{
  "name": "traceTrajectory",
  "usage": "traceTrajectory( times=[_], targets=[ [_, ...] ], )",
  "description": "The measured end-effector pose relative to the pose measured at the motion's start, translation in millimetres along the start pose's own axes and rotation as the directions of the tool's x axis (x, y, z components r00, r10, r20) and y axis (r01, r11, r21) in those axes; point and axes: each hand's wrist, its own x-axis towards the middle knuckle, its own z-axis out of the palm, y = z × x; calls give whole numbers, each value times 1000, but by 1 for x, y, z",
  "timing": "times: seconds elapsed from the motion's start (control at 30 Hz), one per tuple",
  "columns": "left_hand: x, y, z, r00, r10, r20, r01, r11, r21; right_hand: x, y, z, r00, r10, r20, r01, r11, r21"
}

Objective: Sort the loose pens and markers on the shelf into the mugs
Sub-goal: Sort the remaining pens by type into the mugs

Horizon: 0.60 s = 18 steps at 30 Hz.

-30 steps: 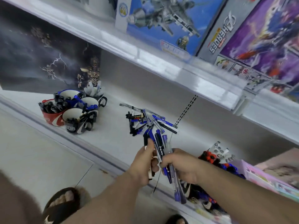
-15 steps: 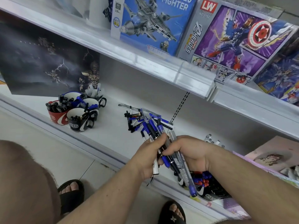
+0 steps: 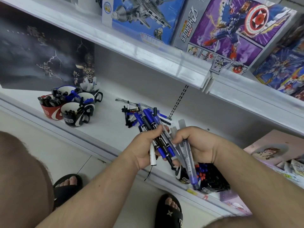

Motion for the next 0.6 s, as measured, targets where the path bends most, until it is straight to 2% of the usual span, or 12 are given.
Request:
traceTrajectory(
  times=[0.13, 0.23, 0.3, 0.4, 0.47, 0.53, 0.6],
  targets=[
    [6, 3, 0, 989, 23, -148, -37, 994, -98, 12, 11, 1, 979, -89, -186, 114, 986, 125],
    [13, 4, -14, 964, 35, -263, -86, 979, -183, 18, 16, -6, 901, -194, -387, 226, 973, 38],
    [15, 3, -22, 965, 34, -259, -72, 988, -138, 17, 15, -11, 849, -254, -463, 272, 962, -29],
    [13, -1, -20, 990, 11, -139, 5, 993, 121, 11, 13, -12, 856, -314, -411, 310, 947, -79],
    [9, -3, -13, 998, -1, -60, 22, 937, 349, 9, 11, -8, 875, -349, -336, 316, 937, -150],
    [6, -1, -10, 999, -25, 23, 12, 891, 453, 10, 9, -4, 872, -390, -298, 337, 917, -215],
    [7, 3, -14, 996, -42, 76, 1, 877, 480, 12, 7, 0, 866, -412, -283, 357, 906, -226]
  ],
)
